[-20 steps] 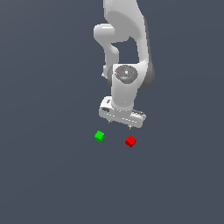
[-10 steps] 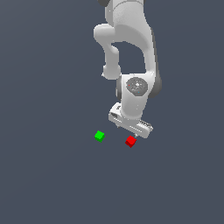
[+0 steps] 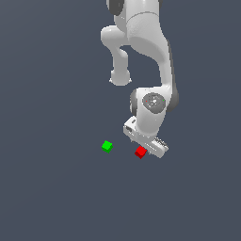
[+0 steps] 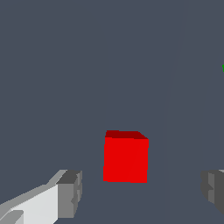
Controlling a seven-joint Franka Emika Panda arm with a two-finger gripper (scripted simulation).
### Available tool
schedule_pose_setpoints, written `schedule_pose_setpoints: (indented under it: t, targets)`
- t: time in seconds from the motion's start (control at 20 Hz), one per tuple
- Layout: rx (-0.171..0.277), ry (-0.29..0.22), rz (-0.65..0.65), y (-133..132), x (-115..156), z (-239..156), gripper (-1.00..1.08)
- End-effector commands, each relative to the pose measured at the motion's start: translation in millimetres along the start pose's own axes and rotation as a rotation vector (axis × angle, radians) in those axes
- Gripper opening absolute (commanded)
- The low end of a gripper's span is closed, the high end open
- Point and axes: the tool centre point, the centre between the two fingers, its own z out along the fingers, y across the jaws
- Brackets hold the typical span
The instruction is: Stack the red cube on top of the green cube.
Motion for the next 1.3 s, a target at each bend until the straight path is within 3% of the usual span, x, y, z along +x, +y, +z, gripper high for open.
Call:
schedule_pose_setpoints:
  t: [0.0,0.45,1.2,1.25]
  targets:
    - [0.001,0.001,0.024,-4.2,1.0,2.8,1.00]
    - [0.002,0.000,0.035,-6.7,1.3,7.9,1.00]
    - [0.002,0.000,0.040,-7.2,2.4,54.9,1.00]
    - [0.002,0.000,0.040,-7.2,2.4,54.9,-1.00]
